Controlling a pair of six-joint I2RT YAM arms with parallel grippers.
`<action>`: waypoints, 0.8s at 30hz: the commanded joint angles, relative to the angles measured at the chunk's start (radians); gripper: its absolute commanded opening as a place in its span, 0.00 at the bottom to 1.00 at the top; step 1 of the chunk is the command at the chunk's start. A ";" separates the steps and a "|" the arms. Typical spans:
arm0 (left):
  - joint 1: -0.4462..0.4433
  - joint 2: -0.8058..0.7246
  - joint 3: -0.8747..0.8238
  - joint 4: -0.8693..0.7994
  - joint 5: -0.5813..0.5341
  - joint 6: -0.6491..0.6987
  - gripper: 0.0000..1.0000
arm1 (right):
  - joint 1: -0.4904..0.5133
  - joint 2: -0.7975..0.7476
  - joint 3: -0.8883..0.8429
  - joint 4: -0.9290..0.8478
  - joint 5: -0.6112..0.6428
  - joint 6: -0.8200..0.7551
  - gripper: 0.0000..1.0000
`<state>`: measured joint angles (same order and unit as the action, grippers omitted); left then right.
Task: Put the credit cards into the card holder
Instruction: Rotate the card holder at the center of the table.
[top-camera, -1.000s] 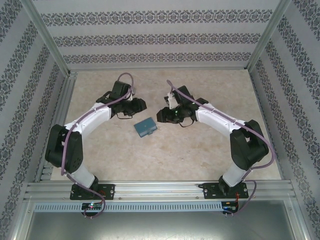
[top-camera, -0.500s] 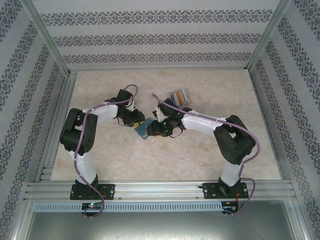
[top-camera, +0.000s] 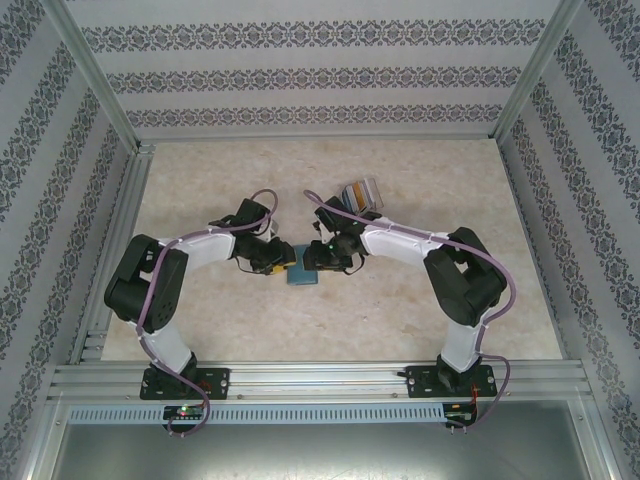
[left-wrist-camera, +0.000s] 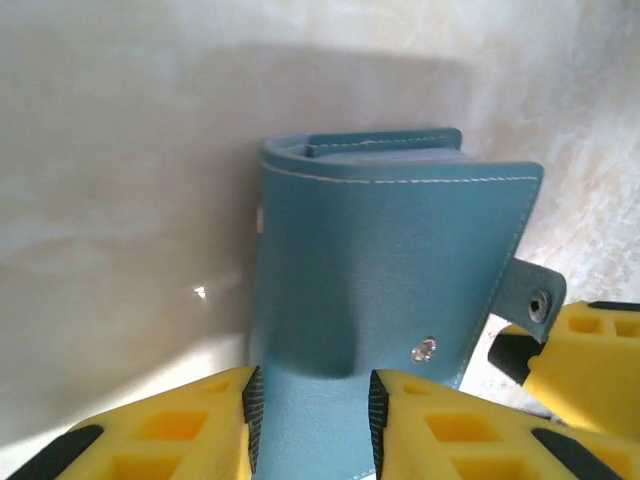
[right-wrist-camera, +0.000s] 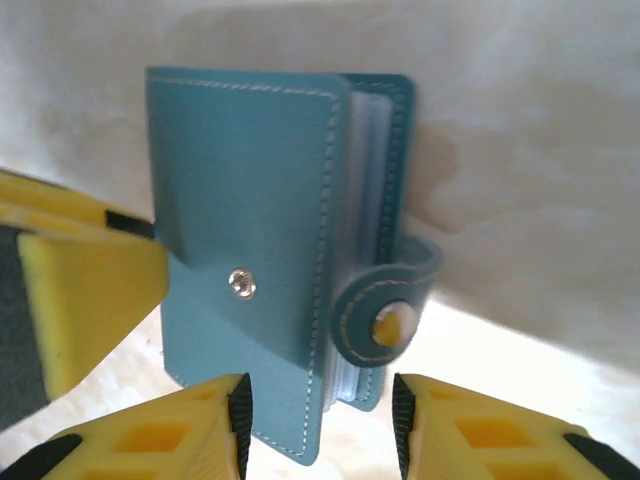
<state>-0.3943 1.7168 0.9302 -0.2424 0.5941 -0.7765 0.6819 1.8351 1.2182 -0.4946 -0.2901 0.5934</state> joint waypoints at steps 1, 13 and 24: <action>-0.017 -0.044 -0.037 0.065 -0.044 -0.075 0.36 | -0.010 -0.042 0.040 -0.094 0.114 -0.046 0.43; -0.023 -0.033 -0.042 0.066 -0.067 -0.074 0.36 | -0.001 0.053 0.183 -0.152 0.120 -0.112 0.41; -0.023 -0.018 -0.030 0.059 -0.064 -0.061 0.35 | 0.026 0.115 0.269 -0.257 0.207 -0.141 0.36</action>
<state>-0.4061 1.6890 0.8791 -0.1867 0.5415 -0.8459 0.6945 1.9385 1.4506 -0.6952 -0.1223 0.4709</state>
